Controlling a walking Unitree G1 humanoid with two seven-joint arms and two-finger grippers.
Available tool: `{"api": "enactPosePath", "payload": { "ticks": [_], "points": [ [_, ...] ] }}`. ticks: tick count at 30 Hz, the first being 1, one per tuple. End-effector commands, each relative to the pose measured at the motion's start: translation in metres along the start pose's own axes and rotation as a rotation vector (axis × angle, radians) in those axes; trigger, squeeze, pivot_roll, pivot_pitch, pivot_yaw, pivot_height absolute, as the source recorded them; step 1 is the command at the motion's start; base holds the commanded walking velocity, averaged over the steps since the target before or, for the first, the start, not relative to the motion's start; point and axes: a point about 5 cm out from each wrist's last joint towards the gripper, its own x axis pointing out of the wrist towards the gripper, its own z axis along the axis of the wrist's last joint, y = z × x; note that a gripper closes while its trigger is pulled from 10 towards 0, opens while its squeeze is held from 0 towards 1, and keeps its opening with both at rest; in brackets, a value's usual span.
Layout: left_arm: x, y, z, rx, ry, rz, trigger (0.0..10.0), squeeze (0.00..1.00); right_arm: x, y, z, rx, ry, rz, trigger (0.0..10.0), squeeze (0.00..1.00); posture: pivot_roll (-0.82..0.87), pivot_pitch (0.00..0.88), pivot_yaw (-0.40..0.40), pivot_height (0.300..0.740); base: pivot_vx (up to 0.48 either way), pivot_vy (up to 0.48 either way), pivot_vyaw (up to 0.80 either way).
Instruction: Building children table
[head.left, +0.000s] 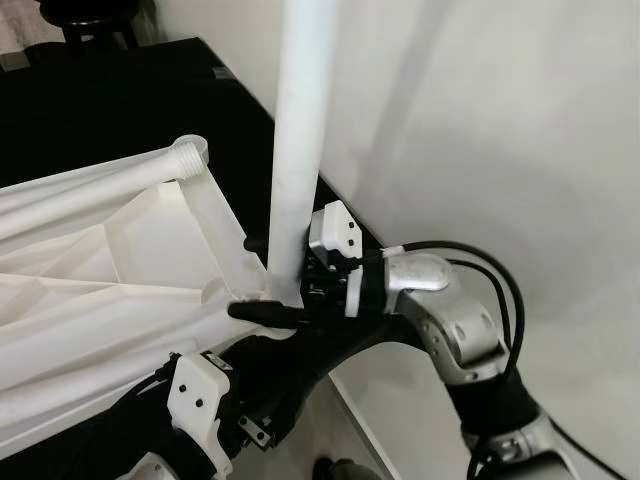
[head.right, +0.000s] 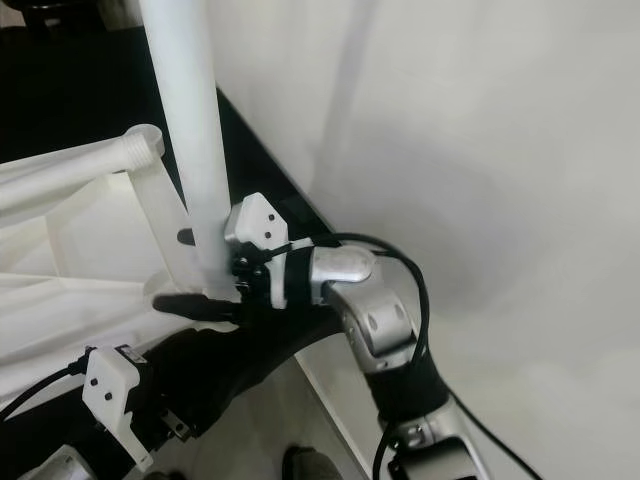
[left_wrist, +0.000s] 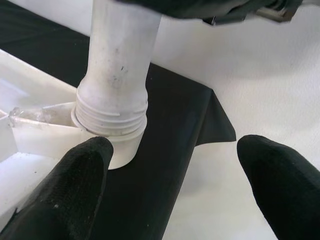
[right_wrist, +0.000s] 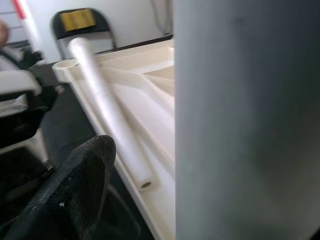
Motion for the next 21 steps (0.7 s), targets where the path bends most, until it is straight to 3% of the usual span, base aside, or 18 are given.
{"api": "enactPosePath", "payload": {
  "ticks": [1,2,3,6,7,16,18,21],
  "points": [
    [-0.001,-0.002,-0.004,-0.020,0.021,0.003,10.0,0.00,0.003,0.000,-0.002,0.006,-0.007,0.078,10.0,0.00,-0.20,0.225,-0.113,0.740,0.000,0.000,0.00],
    [-0.001,-0.002,-0.004,-0.020,0.021,0.003,10.0,0.00,0.003,0.000,-0.002,0.006,-0.007,0.078,10.0,0.00,-0.20,0.225,-0.113,0.740,0.000,0.000,0.00],
    [-0.001,-0.002,-0.004,-0.021,0.020,0.003,10.0,0.00,0.003,-0.003,-0.002,0.008,-0.002,0.082,5.3,0.00,-0.20,0.225,-0.113,0.740,0.000,0.000,0.00],
    [-0.001,-0.003,-0.004,-0.021,0.020,0.002,10.0,0.00,0.002,-0.004,-0.002,0.001,0.006,0.101,5.3,0.00,-0.19,0.228,-0.113,0.740,0.000,0.000,0.00],
    [-0.002,-0.003,-0.004,-0.022,0.020,0.003,10.0,0.00,0.000,-0.006,-0.003,0.003,0.008,0.104,0.0,0.00,-0.19,0.228,-0.114,0.740,0.000,0.000,0.00],
    [-0.004,-0.004,-0.003,-0.024,0.022,0.002,10.0,0.00,-0.010,-0.002,-0.012,0.013,0.026,0.118,0.0,0.00,-0.19,0.245,-0.111,0.740,0.000,0.000,0.00],
    [-0.005,-0.003,-0.003,-0.024,0.024,0.002,10.0,0.00,-0.012,0.000,-0.018,0.029,0.040,0.082,0.0,0.00,-0.20,0.247,-0.111,0.740,0.000,0.000,0.00],
    [-0.006,-0.002,-0.003,-0.023,0.028,0.003,10.0,0.00,-0.009,0.016,-0.038,0.128,0.070,-0.131,0.0,0.00,-0.20,0.248,-0.110,0.740,0.000,0.000,0.00]
  ]
}}
